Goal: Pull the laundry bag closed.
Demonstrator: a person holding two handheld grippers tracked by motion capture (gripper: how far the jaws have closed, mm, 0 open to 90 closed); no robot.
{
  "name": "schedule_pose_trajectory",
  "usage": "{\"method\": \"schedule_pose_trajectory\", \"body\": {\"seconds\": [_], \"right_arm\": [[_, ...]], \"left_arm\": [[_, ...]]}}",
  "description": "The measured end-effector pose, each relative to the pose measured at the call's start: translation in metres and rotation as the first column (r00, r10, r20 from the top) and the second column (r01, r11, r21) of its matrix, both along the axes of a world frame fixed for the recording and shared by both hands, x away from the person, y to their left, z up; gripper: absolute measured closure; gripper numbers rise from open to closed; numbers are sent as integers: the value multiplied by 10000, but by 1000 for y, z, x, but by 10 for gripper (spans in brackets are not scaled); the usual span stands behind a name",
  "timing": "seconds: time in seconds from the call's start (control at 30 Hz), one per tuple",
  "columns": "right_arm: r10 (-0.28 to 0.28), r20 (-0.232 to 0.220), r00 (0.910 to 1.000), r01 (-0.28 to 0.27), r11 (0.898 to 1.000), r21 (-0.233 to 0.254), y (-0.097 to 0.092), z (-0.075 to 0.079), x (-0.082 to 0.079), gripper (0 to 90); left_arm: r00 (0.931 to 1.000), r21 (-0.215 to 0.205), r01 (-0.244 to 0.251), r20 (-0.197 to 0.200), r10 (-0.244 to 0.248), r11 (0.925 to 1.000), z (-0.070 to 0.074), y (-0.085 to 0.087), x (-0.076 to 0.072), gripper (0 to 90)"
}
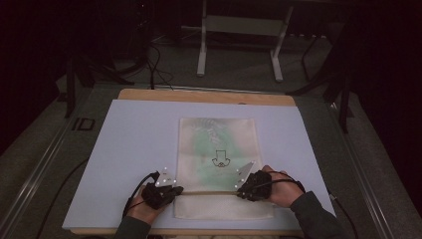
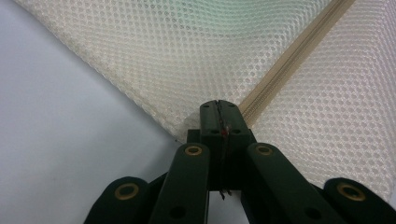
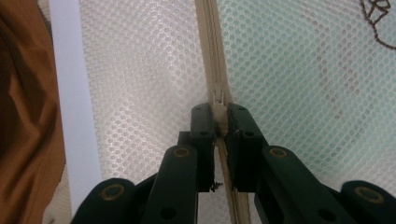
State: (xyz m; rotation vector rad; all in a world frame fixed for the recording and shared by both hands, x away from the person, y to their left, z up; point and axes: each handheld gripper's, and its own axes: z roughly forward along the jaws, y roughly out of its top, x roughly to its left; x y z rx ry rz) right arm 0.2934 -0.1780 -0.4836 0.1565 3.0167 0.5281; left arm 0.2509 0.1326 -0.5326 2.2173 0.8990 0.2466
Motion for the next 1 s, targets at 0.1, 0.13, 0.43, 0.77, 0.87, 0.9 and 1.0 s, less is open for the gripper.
{"method": "schedule_pose_trajectory", "body": {"seconds": [0.1, 0.13, 0.43, 0.77, 0.87, 0.9, 1.0], "right_arm": [[-17, -19, 10000, 17, 10000, 20, -2, 0, 0, 824], [-28, -13, 10000, 28, 10000, 71, -3, 0, 0, 824], [-136, 11, 9999, 136, 9999, -7, -10, -1, 1, 824], [-305, -39, 9995, 306, 9995, 104, -18, 0, 1, 824], [-338, -63, 9994, 339, 9994, 116, -20, -1, 1, 824], [-338, -63, 9994, 339, 9994, 116, -20, -1, 1, 824], [-369, -27, 9993, 369, 9993, 112, -22, -1, 1, 824]], "left_arm": [[10000, 4, 0, -1, 0, 10000, 0, 0, 0, 892], [10000, 10, 2, 0, -2, 10000, 0, 0, 0, 892], [10000, -6, -2, -22, 2, 10000, 0, 0, 0, 893], [10000, 1, -11, -13, 11, 10000, 0, 0, 0, 893], [10000, -1, -8, -17, 8, 10000, 0, 0, 0, 892], [10000, -1, -8, -17, 8, 10000, 0, 0, 0, 892], [10000, -5, -13, -22, 13, 10000, 0, 0, 0, 892]]}}
